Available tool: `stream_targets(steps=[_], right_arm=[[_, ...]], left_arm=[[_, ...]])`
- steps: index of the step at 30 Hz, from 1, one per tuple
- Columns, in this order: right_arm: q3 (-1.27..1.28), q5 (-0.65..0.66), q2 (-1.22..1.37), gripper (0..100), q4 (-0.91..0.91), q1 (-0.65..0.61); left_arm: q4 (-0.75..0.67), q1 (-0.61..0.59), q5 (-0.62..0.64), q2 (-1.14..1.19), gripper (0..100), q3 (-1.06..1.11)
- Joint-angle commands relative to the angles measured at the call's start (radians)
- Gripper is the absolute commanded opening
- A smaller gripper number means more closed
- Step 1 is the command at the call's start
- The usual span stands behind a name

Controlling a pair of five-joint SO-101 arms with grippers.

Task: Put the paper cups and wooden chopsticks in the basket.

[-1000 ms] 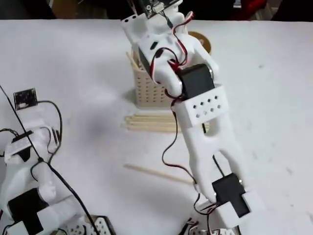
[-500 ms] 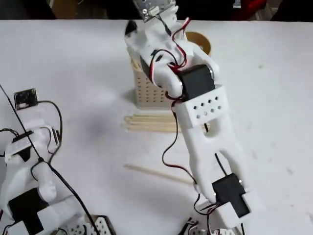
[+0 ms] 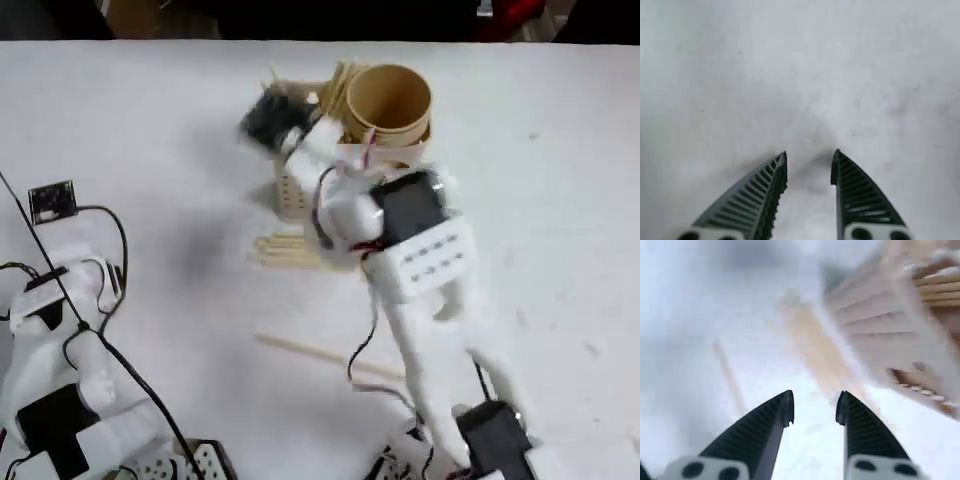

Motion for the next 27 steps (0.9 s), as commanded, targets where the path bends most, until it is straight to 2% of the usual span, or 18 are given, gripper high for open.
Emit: stream_targets(steps=[1, 6, 13, 24, 27], right_arm=[[0.339, 0.066, -0.068, 14.8, -0.116, -0.108], [0.583, 0.055, -0.027, 14.9, -0.32, -0.171], [0.667, 0.058, 0.162, 14.9, -0.496, -0.174], [0.664, 0.054, 0.377, 14.6, -0.608, -0.168], [0.651, 0.046, 0.386, 9.4, -0.607, -0.153]], left_arm=[[-0.009, -0.012, 0.011, -0.007, 16, -0.002], [-0.009, -0.012, 0.011, -0.007, 16, -0.002], [-0.009, -0.012, 0.011, -0.007, 16, -0.002], [-0.009, -0.012, 0.011, -0.007, 16, -0.002], [-0.009, -0.012, 0.011, -0.007, 16, -0.002]])
